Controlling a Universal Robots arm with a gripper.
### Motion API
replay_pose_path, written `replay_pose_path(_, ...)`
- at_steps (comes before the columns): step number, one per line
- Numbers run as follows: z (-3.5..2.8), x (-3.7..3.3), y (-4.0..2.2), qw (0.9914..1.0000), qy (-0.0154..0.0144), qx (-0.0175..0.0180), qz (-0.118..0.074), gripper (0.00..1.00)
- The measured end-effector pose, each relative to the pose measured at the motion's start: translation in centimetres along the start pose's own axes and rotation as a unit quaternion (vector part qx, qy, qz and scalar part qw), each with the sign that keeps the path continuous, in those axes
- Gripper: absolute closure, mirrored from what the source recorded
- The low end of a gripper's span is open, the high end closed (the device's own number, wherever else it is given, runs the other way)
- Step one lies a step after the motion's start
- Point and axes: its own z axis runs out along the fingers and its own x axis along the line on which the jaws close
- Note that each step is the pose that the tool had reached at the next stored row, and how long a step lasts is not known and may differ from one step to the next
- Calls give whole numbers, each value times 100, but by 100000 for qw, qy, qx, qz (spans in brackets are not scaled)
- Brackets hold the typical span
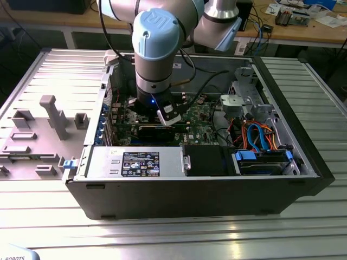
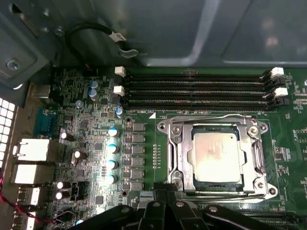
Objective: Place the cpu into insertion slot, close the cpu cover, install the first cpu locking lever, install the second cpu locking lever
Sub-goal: 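Install the second cpu locking lever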
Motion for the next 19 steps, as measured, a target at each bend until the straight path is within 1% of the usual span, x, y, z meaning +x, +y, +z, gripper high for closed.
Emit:
replay_pose_path(1,-39,2,11,100000,23,51,2,89)
replay_pose_path(4,-72,4,22,100000,20,118,6,89)
replay_pose_path(6,-135,6,40,100000,17,132,10,89)
replay_pose_path(7,-192,8,56,100000,19,132,8,89)
replay_pose_path(8,-227,9,66,100000,18,133,10,89)
replay_pose_path(10,-277,11,80,100000,24,144,13,89)
replay_pose_path(19,-288,11,83,100000,21,137,10,89)
